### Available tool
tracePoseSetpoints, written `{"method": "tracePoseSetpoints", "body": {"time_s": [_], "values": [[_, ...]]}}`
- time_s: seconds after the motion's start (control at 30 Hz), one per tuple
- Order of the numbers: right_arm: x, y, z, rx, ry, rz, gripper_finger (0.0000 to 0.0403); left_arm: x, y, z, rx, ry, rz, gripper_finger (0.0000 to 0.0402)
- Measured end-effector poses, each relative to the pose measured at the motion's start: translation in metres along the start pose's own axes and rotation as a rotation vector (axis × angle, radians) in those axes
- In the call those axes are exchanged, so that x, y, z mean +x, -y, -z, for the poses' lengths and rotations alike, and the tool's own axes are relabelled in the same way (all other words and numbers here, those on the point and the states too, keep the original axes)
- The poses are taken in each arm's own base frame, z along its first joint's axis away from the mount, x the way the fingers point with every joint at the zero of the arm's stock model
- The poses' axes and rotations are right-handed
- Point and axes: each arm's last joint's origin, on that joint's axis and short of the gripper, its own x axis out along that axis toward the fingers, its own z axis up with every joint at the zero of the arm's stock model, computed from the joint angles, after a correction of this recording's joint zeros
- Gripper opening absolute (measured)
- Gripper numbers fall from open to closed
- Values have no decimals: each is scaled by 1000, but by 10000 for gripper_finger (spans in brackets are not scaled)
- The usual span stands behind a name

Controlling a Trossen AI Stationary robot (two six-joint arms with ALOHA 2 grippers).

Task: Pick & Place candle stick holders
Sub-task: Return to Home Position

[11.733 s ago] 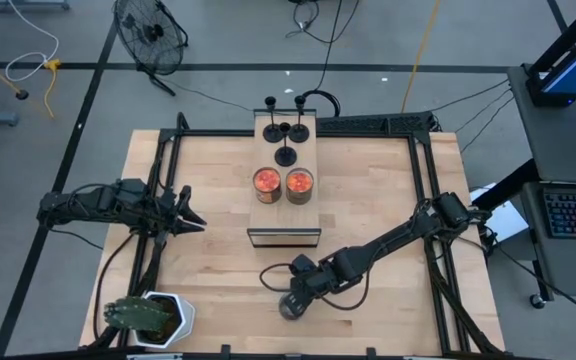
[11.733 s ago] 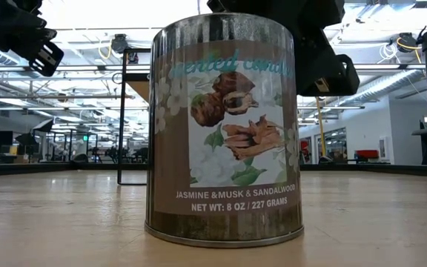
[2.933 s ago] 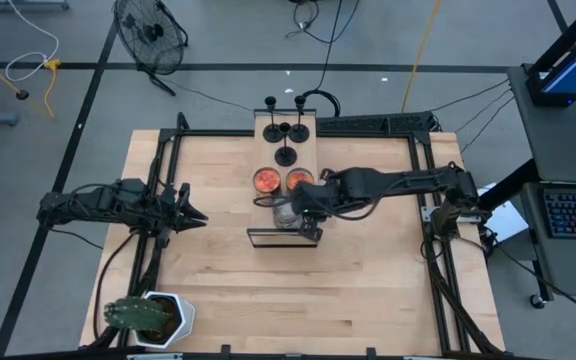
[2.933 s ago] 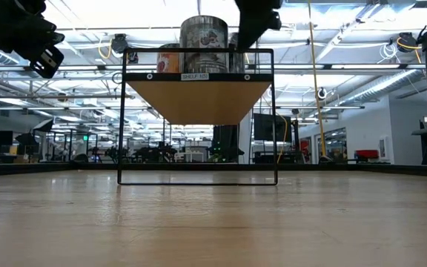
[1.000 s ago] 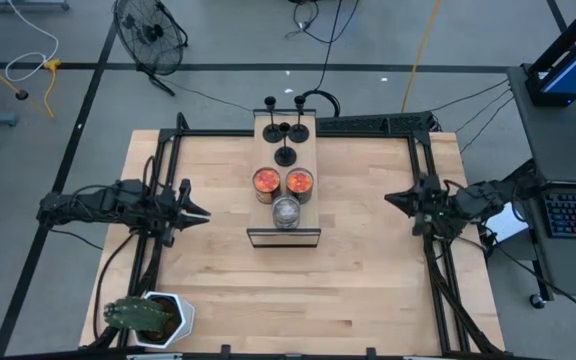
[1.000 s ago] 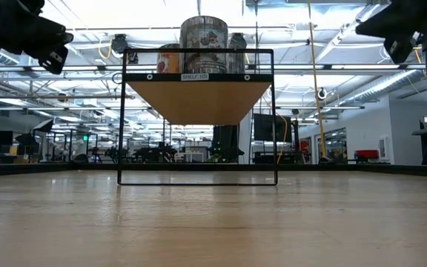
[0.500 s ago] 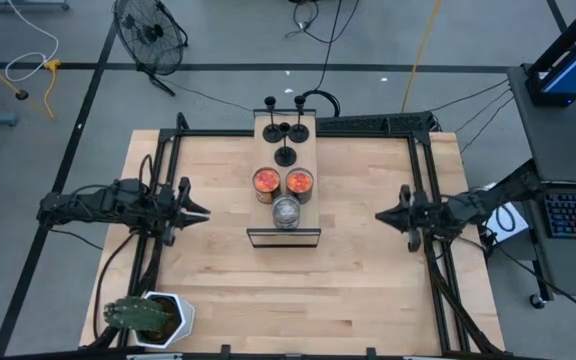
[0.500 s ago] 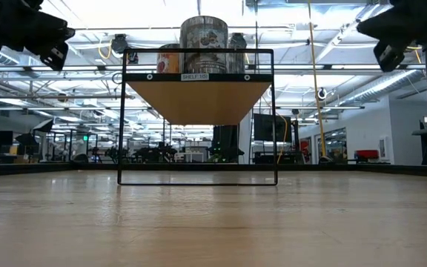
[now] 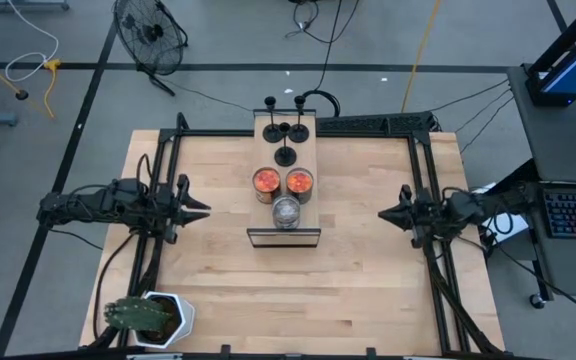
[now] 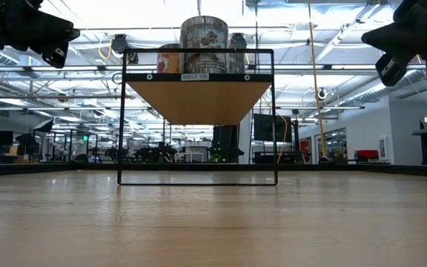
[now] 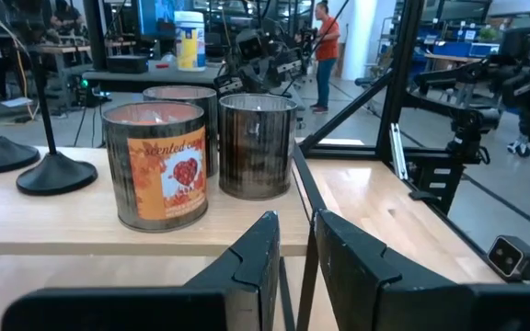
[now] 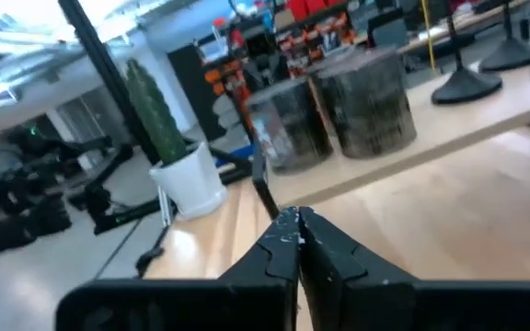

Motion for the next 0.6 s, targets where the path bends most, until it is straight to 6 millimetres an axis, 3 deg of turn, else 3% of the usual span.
{"method": "tracePoseSetpoints", "body": {"time_s": [0.2, 0.33, 0.6], "values": [[7, 7, 21, 36, -52, -17, 0, 0, 0, -1, 8, 14, 1, 81], [12, 10, 31, 59, 12, -49, 0, 0, 0, -2, 7, 19, -2, 81], [13, 8, 29, 47, 60, -98, 0, 0, 0, -3, 15, 29, -6, 81]]}}
